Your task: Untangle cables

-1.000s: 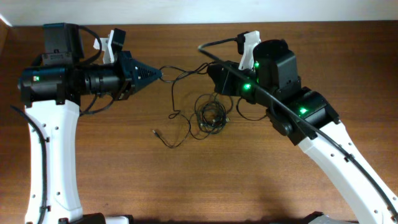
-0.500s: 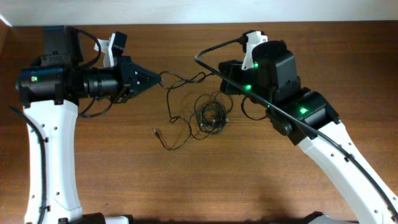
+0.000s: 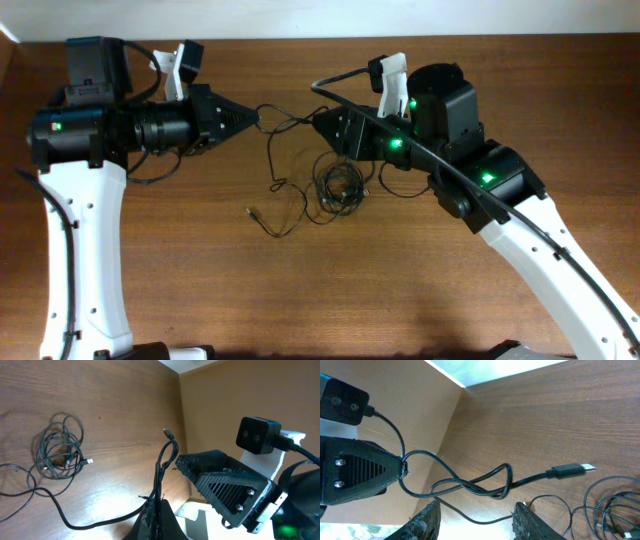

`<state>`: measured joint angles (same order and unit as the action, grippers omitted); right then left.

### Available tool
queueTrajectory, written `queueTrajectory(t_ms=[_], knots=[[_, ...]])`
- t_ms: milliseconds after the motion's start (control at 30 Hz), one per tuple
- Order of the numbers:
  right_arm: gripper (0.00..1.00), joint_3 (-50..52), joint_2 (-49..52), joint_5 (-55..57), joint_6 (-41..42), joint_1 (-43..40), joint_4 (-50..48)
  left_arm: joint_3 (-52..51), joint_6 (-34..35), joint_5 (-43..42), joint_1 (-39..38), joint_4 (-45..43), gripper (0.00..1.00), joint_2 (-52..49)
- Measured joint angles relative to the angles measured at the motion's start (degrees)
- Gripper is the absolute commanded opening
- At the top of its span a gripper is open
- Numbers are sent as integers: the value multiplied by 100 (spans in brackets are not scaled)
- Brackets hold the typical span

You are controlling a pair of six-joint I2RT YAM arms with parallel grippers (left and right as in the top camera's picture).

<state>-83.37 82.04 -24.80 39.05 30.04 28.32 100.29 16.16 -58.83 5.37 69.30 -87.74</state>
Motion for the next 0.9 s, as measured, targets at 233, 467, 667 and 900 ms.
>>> queueTrajectory(t_ms=[233,467,667,900], knots=[[36,0,0,122,11,0,249,0,-66,-573,-205,-127,0,0],[20,0,0,369,44,0,232,0,-122,-717,-208,-140,0,0],[20,0,0,400,57,0,168,0,-168,-678,-203,-136,0,0],[4,0,0,433,-125,-149,168,0,-170,-678,-203,-136,0,0]])
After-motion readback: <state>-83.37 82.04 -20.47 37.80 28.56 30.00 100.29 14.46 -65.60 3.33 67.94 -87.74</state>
